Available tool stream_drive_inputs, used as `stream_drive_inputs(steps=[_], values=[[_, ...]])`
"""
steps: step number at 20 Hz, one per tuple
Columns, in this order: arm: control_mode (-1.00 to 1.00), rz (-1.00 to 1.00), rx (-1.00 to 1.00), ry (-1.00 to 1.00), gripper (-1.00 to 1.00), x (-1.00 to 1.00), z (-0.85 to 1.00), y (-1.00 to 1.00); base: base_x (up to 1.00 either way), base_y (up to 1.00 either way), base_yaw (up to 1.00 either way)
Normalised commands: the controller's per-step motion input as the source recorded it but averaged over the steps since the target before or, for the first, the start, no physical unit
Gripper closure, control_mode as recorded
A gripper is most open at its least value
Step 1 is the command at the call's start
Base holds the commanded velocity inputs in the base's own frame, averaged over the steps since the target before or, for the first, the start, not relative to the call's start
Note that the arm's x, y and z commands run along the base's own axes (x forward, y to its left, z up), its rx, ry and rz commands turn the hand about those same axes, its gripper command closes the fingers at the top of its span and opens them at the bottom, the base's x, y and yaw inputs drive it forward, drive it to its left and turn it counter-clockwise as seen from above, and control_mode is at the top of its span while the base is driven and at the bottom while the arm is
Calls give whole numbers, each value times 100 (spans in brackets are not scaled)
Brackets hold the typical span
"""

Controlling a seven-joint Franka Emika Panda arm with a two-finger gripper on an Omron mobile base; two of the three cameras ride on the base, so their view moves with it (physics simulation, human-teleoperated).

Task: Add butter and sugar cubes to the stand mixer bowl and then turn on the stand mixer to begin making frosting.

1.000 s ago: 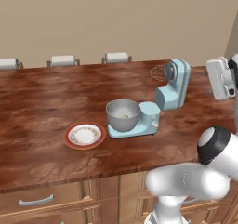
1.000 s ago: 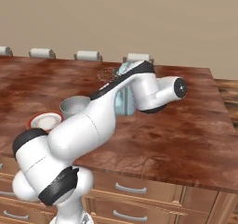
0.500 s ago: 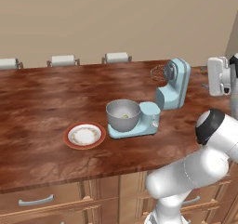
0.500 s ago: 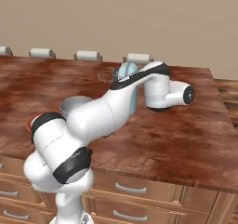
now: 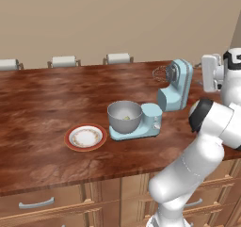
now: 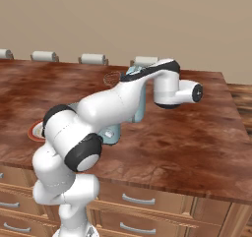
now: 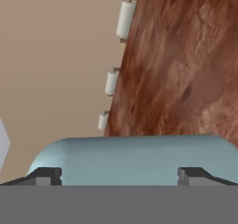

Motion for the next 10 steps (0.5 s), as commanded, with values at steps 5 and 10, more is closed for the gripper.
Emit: stream_drive_inputs(steps=[5,10], values=[[-100,4,0,0,-100,36,0,34,0,0,0],[-100,6,0,0,-100,3,0,60,0,0,0]])
